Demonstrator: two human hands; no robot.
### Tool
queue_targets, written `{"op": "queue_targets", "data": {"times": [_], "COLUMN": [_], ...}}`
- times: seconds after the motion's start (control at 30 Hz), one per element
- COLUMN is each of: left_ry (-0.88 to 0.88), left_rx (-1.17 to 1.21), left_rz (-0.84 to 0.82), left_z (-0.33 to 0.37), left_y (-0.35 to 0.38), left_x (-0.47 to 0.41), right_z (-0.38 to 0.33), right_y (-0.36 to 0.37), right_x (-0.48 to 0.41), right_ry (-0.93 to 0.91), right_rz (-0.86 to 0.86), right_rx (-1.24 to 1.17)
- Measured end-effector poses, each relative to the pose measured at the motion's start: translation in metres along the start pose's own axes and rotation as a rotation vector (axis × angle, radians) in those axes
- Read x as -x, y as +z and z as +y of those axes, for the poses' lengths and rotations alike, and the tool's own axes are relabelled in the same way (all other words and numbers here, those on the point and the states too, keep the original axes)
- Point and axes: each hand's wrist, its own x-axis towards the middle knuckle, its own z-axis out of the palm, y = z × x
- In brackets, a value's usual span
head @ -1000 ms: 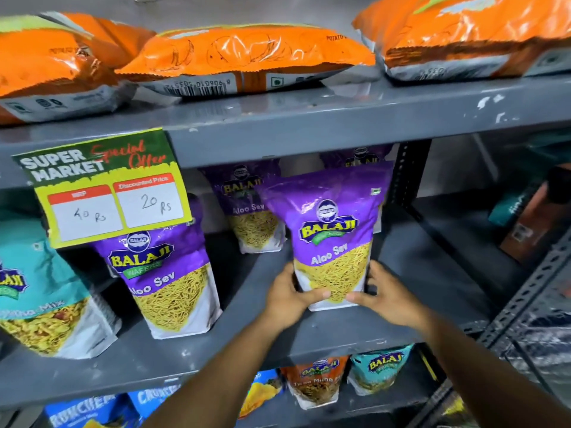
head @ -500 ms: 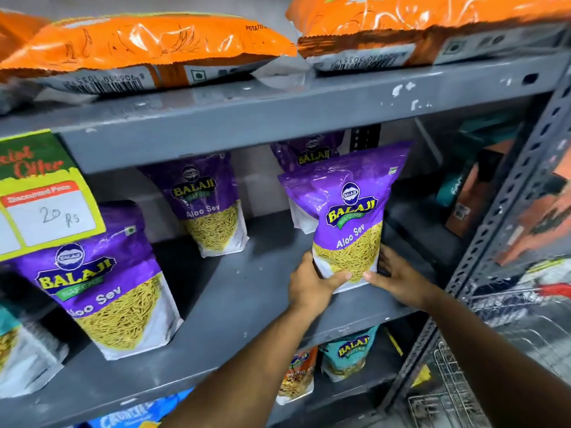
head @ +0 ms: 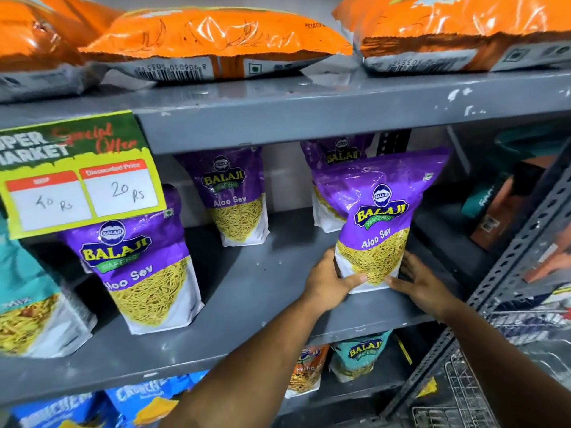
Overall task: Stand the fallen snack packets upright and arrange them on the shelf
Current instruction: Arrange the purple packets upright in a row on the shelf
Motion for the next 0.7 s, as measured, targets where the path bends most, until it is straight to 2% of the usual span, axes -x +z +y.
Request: {"op": "queue_targets", "data": {"times": [0.23,0.4,0.5,0.6,0.7], "left_ry": [0.031,0.068,0.145,0.238,0.420], "left_rx": [-0.017,-0.059,-0.098,-0.041,-0.011], "left_rz": [0.010,0.009,0.007,0.208,0.523], "left_z": [-0.004,-0.002,-0.001,-0.025,-0.073], "left_y": [0.004,0.006,0.000,-0.027,-0.090], "left_x": [0.001,0.006,0.022,0.072,0.136], "right_z": [0.006,0.007,-0.001,-0.007,-0.011], "right_y": [0.001,0.001,0.008,0.029,0.074], "right_x": [-0.001,0.002,0.011,0.039,0.068], "right_ry": [-0.020,-0.024,-0.067,-0.169,-0.246], "right_rz": [0.085,0.072,0.210,0.482,0.423], "right_rx": [0.016,0.050,0.036,0.068,0.134]}}
